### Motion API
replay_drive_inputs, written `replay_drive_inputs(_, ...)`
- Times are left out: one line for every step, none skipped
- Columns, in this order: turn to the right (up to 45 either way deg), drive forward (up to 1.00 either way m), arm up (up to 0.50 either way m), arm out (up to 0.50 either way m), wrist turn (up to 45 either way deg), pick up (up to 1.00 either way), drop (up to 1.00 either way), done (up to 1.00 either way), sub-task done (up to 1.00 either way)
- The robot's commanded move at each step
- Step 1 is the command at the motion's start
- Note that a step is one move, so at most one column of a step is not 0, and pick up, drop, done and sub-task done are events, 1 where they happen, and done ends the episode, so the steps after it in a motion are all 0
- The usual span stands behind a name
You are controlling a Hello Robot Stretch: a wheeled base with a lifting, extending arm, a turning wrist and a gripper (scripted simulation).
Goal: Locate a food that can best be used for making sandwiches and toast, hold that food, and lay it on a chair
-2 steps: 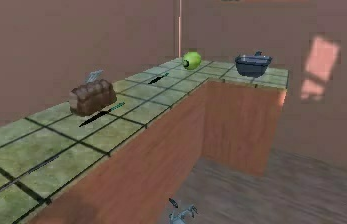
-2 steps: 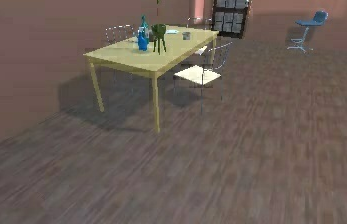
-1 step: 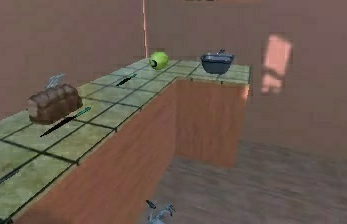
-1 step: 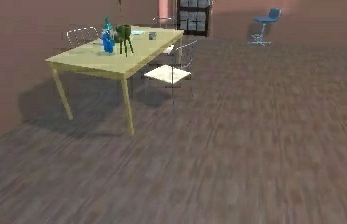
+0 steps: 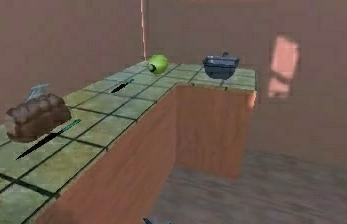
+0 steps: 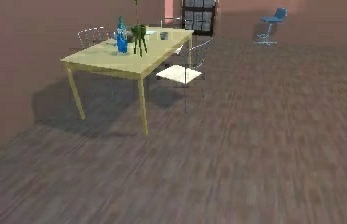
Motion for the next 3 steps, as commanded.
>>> replay_drive_inputs(-45.0, 0.0, 0.0, 0.0, 0.0, 0.0, 0.0, 0.0, 0.0)
replay_drive_inputs(-45.0, 0.0, 0.0, 0.0, 0.0, 0.0, 0.0, 0.0, 0.0)
replay_drive_inputs(-33.0, 0.0, 0.0, 0.0, 0.0, 0.0, 0.0, 0.0, 0.0)
